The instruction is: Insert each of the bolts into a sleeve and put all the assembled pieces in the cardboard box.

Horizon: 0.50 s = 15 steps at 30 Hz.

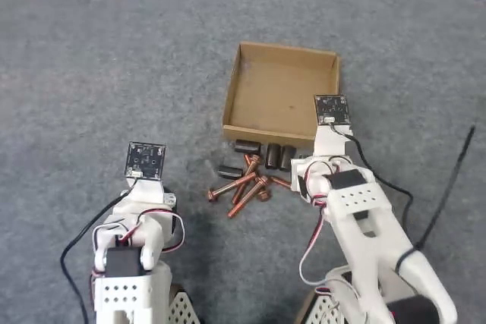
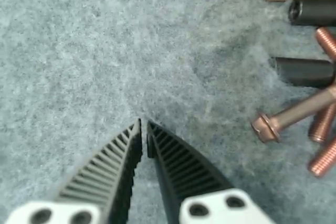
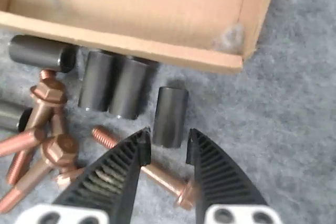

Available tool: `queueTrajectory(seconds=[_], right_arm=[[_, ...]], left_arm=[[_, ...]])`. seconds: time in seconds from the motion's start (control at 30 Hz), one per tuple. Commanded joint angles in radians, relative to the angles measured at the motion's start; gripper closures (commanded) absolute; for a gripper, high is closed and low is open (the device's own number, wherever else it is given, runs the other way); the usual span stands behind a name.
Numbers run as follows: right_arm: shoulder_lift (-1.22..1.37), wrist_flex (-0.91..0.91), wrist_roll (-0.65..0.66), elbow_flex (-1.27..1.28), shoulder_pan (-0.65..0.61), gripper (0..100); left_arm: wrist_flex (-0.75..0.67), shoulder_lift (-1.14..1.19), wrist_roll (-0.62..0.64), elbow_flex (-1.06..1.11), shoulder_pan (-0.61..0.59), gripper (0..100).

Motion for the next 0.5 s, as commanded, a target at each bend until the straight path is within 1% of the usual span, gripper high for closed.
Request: queueTrajectory(seconds=[0.0,0.23,0.37,0.47], right_arm=[[0.048,-0.035,-0.011,-0.084,-0.005,89.6],[0.229,-0.028,-0.011,-0.187,0.005,89.6],[0.289,0.039,-0.011,-0.250,0.008,89.6],[0.306,0.047,-0.011,-0.265,0.007,89.6]], left_arm=[[-0.025,-0.011,-0.003,-0.019,-0.005,99],[-0.025,-0.011,-0.003,-0.019,-0.005,99],[-0.025,-0.011,-0.003,-0.019,-0.005,99],[-0.025,-0.011,-0.003,-0.019,-0.005,99]])
